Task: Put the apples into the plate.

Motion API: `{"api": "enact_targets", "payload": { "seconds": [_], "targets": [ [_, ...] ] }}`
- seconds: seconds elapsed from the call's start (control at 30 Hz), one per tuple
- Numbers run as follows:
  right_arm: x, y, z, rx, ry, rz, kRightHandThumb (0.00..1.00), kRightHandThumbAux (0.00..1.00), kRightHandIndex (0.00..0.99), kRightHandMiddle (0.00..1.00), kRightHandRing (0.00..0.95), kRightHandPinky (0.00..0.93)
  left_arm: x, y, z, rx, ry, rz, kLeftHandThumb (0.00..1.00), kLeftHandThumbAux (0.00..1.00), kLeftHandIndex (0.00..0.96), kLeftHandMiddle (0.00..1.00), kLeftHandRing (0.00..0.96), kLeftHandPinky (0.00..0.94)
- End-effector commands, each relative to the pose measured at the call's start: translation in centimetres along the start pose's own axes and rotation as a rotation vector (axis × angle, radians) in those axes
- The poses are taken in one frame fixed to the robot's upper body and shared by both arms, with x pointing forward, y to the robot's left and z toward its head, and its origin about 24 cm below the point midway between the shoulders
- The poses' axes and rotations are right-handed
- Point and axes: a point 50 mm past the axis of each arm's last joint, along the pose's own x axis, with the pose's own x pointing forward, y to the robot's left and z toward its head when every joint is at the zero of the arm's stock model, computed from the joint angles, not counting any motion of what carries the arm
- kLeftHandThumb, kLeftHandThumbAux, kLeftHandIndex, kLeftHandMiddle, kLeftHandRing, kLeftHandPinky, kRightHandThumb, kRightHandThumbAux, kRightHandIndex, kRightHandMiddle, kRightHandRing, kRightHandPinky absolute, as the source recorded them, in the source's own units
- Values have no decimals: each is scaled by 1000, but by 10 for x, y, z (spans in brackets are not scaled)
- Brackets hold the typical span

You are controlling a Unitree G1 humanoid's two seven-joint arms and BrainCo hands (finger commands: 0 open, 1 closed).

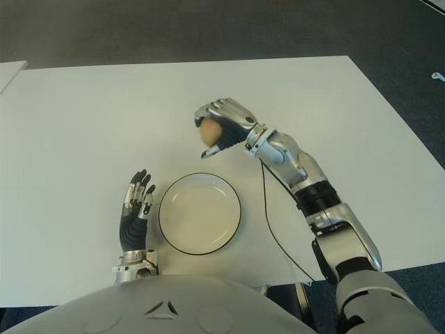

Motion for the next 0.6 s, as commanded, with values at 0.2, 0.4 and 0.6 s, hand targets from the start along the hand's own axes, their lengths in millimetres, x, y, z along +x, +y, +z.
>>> {"api": "enact_targets", "payload": {
  "seconds": [0.2, 0.4, 0.6],
  "targets": [
    [-11, 6, 25, 24, -133, 82, 732, 711, 440, 840, 815, 785, 1, -3, -5, -37, 24, 46, 164, 467, 95, 55, 34, 59],
    [-13, 9, 42, -8, -235, 116, 731, 711, 440, 850, 826, 803, 2, -2, -6, -16, 22, 48, 171, 450, 94, 65, 43, 70],
    [-15, 13, 52, -59, -326, 136, 729, 710, 440, 871, 846, 839, 2, -2, -7, -8, 28, 45, 171, 458, 82, 58, 44, 80]
  ]
}}
